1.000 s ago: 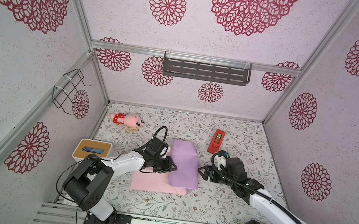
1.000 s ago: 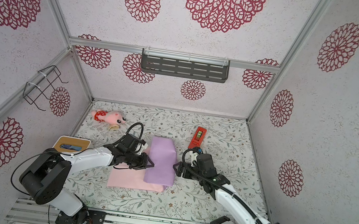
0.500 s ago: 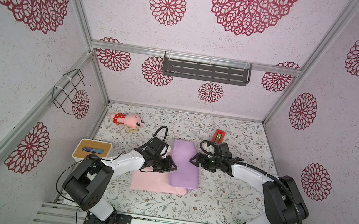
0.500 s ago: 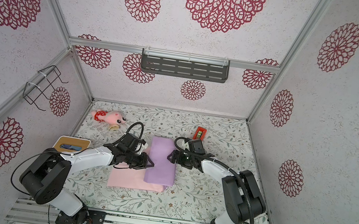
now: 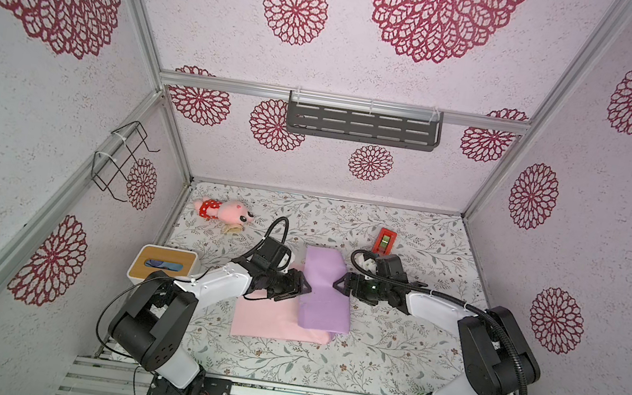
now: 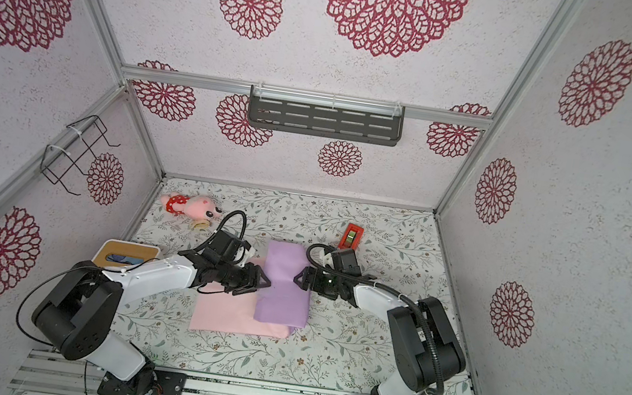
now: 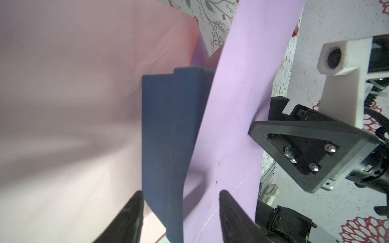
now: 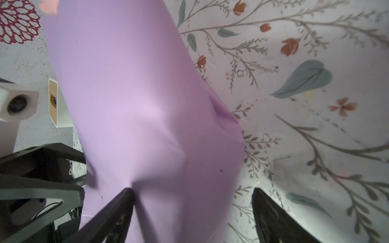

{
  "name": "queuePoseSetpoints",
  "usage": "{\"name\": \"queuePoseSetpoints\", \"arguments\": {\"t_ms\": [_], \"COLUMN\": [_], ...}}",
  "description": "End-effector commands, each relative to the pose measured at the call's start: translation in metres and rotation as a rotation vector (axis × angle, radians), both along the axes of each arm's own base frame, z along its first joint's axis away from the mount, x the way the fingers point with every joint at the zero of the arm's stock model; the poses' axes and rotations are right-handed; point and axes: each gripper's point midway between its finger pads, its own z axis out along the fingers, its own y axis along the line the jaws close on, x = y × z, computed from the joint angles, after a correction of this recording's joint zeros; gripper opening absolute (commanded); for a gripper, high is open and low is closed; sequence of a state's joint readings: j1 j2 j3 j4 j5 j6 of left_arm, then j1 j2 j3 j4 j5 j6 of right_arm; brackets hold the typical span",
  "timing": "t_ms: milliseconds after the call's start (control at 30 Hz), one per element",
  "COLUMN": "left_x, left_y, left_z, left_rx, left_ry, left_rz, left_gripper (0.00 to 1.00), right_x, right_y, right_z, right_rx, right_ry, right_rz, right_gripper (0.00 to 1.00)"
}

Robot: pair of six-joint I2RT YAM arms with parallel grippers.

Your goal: Wrap the gift box in paper

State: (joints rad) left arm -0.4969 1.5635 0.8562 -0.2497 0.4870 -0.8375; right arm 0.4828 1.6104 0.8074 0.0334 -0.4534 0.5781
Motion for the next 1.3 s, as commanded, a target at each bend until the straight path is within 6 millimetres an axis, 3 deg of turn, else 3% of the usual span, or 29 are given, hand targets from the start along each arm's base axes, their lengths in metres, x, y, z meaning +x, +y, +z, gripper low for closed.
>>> {"name": "queuePoseSetpoints", "arguments": {"t_ms": [0,167,333,433,600,800,1133,1267], "left_x": [0.017,0.017,0.011,0.007,0.002,-0.006,-0.01,-0.01], "left_y": [-0.005,-0.013,-0.019,-0.02,-0.021,-0.015,-0.01,-0.01], "left_z": [0.013,0.003,-0.007,-0.014,-0.023,-0.031,-0.039,-0.039], "left_rx": [-0.016,0.002,0.031,0.055,0.072,0.081,0.045,0.03], "left_ry": [-0.043,-0.015,0.013,0.025,0.046,0.064,0.084,0.083], "left_rz": [0.012,-0.014,-0.039,-0.047,-0.051,-0.04,-0.031,-0.032], "left_gripper": [0.68,0.69,0.64,0.59,0.42,0.25,0.16,0.13], "right_x": [-0.016,-0.015,-0.013,-0.012,-0.009,0.001,0.009,0.006], "right_y": [-0.01,-0.008,-0.007,-0.005,-0.004,-0.006,-0.024,-0.012], "right_z": [-0.027,-0.026,-0.024,-0.024,-0.022,0.001,0.024,0.017], "right_rx": [-0.077,-0.08,-0.085,-0.086,-0.113,-0.142,-0.127,-0.046], "right_ry": [0.079,0.074,0.068,0.066,0.059,0.023,0.004,0.047], "right_rz": [-0.012,-0.004,-0.001,0.002,0.028,0.071,0.064,0.072], "right_gripper": [0.88,0.88,0.88,0.88,0.89,0.93,0.95,0.95]}}
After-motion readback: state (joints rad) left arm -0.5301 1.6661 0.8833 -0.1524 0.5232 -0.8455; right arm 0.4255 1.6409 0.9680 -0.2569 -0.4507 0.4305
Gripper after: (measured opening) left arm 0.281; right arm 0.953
